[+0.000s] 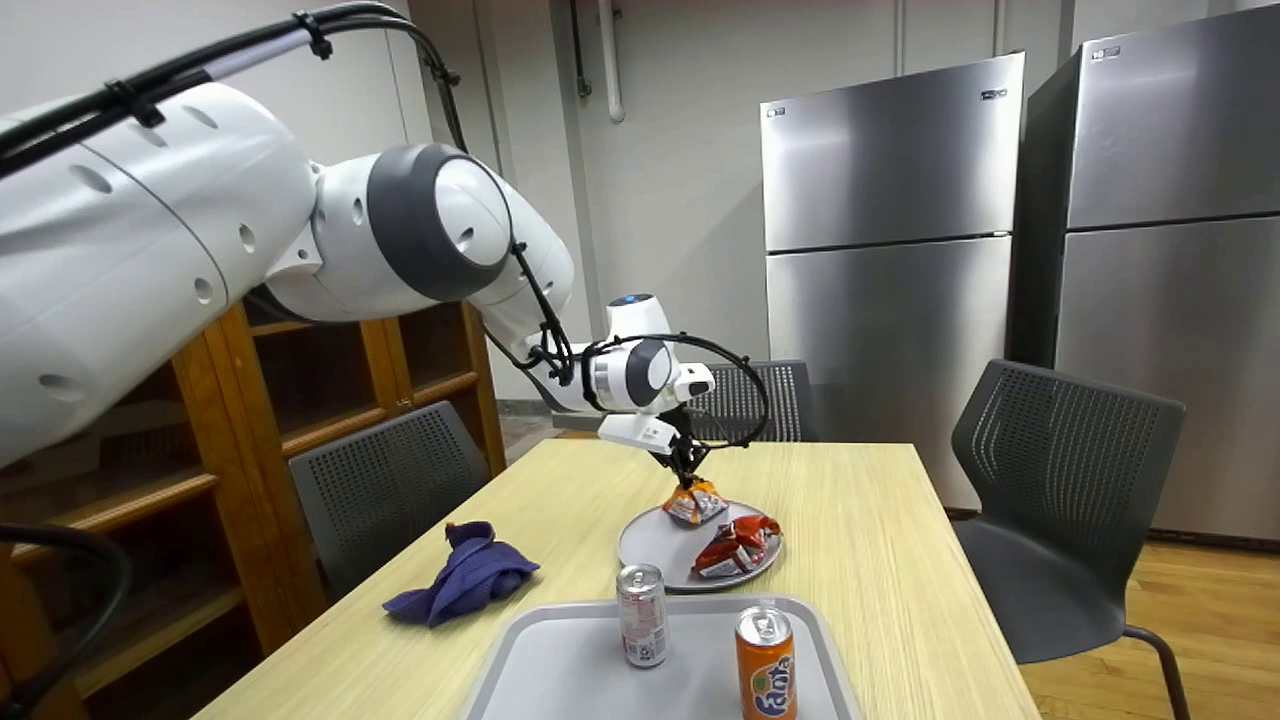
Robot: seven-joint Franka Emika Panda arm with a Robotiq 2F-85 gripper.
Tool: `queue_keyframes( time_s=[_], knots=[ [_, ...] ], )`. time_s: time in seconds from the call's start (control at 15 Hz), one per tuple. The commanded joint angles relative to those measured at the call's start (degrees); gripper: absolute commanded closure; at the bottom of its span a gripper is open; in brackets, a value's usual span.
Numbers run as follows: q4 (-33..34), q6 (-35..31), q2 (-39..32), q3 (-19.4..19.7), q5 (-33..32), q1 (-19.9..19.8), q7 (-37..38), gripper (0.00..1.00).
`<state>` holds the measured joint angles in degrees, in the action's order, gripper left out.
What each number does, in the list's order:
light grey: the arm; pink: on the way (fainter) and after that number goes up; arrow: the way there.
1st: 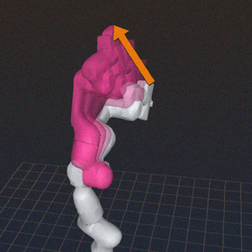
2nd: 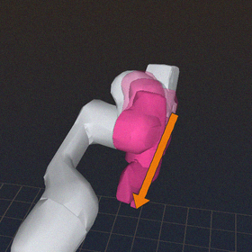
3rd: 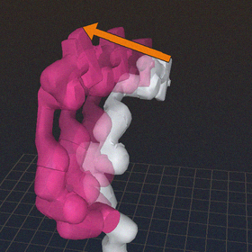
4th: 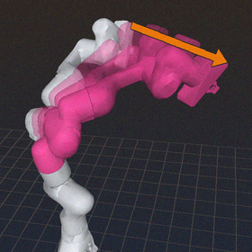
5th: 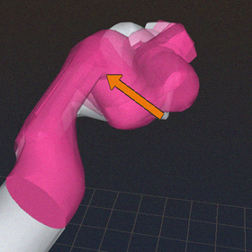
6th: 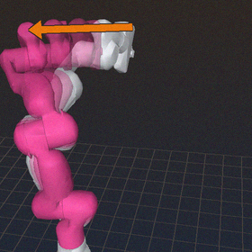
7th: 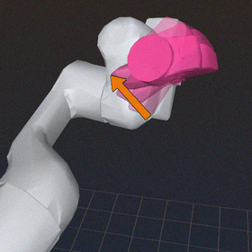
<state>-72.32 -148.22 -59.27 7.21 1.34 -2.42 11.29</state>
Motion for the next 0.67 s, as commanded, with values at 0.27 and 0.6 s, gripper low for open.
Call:
queue_keyframes(
  time_s=[0.27,0.6],
  knots=[
    [-5.48,-2.55,6.75,-1.05,0.34,-0.49,-1.52,1.0],
    [-11.24,-3.98,11.22,-0.91,0.15,-0.14,-1.6,1.0]
  ],
)
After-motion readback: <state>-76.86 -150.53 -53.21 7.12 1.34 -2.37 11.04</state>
